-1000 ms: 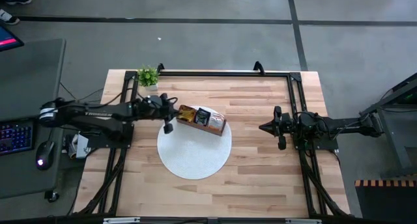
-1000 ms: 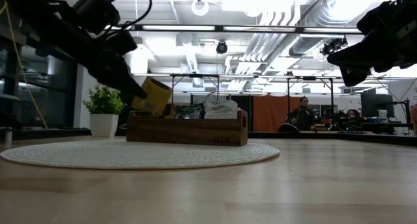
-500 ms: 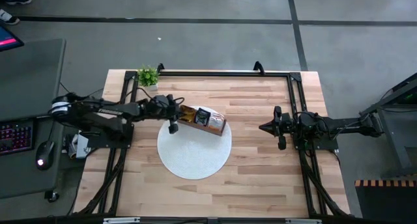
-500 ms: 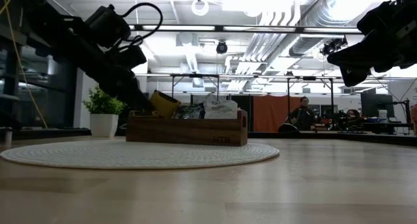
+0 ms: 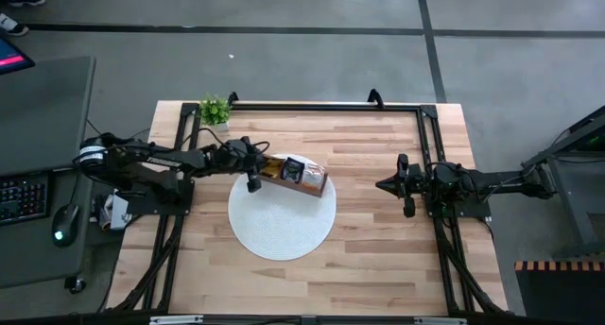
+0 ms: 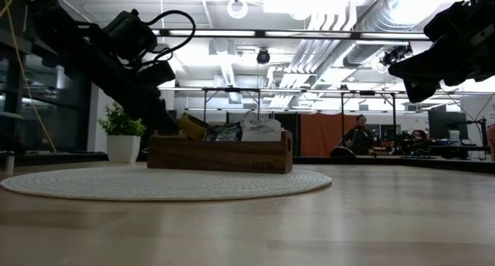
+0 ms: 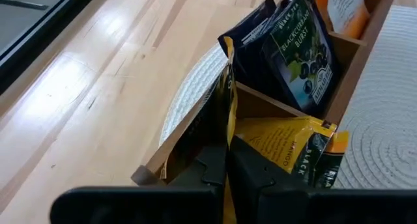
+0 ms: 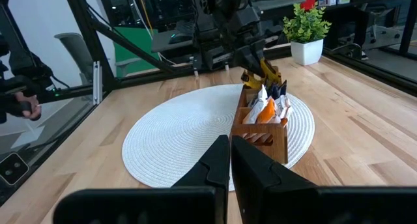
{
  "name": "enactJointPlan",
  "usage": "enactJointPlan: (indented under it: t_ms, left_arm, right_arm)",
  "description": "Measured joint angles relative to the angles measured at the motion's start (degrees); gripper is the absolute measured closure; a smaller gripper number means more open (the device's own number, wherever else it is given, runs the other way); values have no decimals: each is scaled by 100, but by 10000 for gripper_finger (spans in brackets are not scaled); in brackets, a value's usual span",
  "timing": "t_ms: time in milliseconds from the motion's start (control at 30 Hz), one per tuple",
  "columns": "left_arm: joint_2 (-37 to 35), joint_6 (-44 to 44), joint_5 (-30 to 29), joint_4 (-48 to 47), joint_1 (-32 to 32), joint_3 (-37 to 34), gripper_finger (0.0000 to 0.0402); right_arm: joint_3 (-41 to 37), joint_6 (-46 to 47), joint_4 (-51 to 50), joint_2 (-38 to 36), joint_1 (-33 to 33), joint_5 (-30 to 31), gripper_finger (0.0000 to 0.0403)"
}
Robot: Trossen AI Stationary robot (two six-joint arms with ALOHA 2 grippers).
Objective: Pick & Place Tea
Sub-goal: Put the orange tea bag into the left section of the wooden organizer, then return to Home Position
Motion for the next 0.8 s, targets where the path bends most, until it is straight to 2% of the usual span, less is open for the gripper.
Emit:
enactJointPlan:
  t_ms: [100,333,467,600,800]
  left_arm:
    - [0,-1,2,-2,0,0,377]
    - [0,-1,-374,-4,0,0,288]
    - [-83,71,-393,79,-2,-6,250]
    - [-266,166,-411,291,-2,-6,232]
    - [-572,192,-411,14,-2,129,229]
  right_arm:
    - [-1,2,-1,0,1,0,391]
    - [-2,0,-2,0,0,0,391]
    - [-1,0,0,0,2,0,391]
    - [-2,2,-2,0,2,0,391]
    - [-1,1,-2,0,1,0,391]
